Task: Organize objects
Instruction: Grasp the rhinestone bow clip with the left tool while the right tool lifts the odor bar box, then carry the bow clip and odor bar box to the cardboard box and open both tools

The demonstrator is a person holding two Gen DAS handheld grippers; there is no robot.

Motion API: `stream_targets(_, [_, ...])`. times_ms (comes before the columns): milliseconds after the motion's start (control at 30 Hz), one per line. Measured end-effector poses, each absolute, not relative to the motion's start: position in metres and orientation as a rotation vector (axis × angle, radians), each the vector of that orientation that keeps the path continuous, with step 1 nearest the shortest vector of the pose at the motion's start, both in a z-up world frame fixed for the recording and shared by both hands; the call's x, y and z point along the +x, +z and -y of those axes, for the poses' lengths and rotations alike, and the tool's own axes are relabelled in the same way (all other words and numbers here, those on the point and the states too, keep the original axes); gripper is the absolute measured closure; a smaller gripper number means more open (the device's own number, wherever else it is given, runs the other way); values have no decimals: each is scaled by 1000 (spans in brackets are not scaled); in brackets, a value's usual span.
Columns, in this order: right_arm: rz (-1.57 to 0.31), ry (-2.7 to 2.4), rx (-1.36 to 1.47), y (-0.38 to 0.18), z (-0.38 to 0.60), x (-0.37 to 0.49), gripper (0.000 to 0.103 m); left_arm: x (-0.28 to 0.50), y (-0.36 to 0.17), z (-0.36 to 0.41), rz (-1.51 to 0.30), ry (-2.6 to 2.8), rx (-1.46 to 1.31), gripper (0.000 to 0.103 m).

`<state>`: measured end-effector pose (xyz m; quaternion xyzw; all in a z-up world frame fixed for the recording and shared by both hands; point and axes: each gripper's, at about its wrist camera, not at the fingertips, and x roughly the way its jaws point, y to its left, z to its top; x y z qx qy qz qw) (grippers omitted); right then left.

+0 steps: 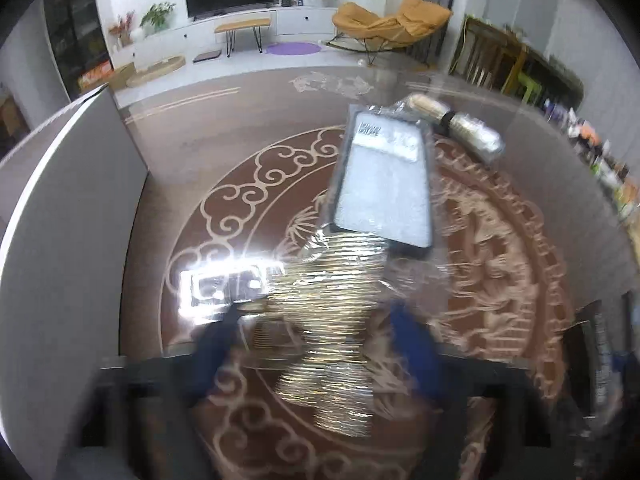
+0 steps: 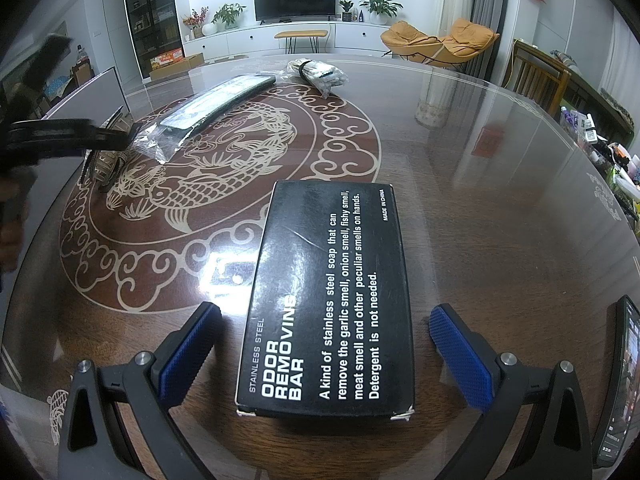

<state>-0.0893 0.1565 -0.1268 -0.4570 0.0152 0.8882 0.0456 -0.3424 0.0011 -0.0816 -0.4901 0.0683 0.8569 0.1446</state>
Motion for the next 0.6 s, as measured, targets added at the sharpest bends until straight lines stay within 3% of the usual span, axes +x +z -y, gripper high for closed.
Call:
stream_targets(133, [-46, 2712, -1395, -126, -157, -89, 0, -330, -83, -4, -229, 2473, -1333, 52])
stream_targets(300, [-64, 2721, -1392, -128, -160, -87, 0, -262, -85, 11, -106, 2470, -1297, 52])
stream_targets(467, [-334, 2853, -1359, -121, -183, -69, 0, -196, -82, 27, 29, 2453, -1274, 52])
stream_targets(600, [-324, 2820, -1484, -117, -181, -78, 0, -161, -69, 37, 107, 2464, -1228, 52])
